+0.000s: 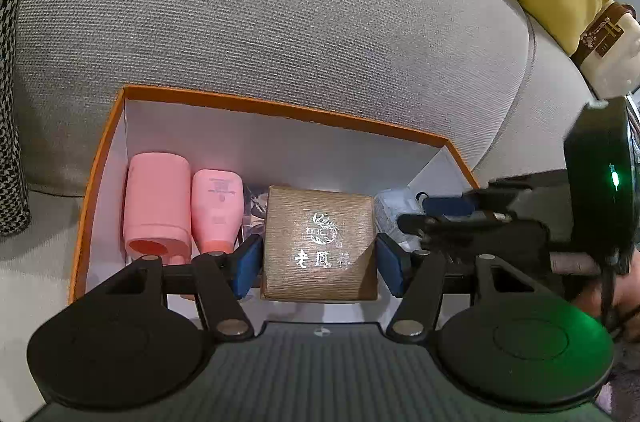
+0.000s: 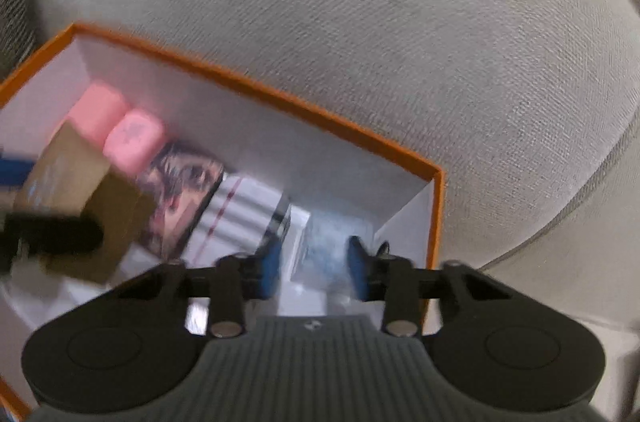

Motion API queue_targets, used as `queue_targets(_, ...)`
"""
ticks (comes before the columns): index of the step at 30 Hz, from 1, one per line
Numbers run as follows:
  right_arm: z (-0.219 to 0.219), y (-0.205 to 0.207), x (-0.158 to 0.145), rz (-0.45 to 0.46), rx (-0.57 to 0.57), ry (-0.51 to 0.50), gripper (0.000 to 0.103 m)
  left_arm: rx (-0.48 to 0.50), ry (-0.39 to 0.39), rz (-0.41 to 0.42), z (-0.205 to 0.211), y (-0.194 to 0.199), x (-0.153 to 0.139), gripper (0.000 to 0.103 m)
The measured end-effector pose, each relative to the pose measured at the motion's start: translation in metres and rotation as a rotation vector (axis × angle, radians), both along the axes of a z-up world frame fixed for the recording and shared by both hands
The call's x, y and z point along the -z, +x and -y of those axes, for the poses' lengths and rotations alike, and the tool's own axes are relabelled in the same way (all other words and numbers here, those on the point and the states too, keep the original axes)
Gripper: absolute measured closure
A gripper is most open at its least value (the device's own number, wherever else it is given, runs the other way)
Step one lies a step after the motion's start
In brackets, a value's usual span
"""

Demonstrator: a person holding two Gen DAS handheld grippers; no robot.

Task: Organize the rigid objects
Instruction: 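Open the right gripper to drop the cube while left lowers the gift box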

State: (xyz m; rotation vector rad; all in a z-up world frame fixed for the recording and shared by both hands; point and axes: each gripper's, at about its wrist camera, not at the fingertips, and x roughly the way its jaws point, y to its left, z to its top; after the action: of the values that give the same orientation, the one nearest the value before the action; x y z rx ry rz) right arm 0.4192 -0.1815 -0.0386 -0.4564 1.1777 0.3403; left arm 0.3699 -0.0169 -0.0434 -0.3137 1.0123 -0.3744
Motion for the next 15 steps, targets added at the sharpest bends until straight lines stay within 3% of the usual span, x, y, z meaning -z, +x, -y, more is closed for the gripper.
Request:
queue_targets(11,-0.01,-0.013,0.025,-0.017,-0.165,-0.15,0.094,0.0,-0.021,-0.01,0.005,0.001,-0.001,0.034)
queue_targets(15,-0.004,-0.002,0.026,0.005,-0.127,-0.097,0.1,0.001,-0.035,-0.024,0.008,0.003,0.002,0.034)
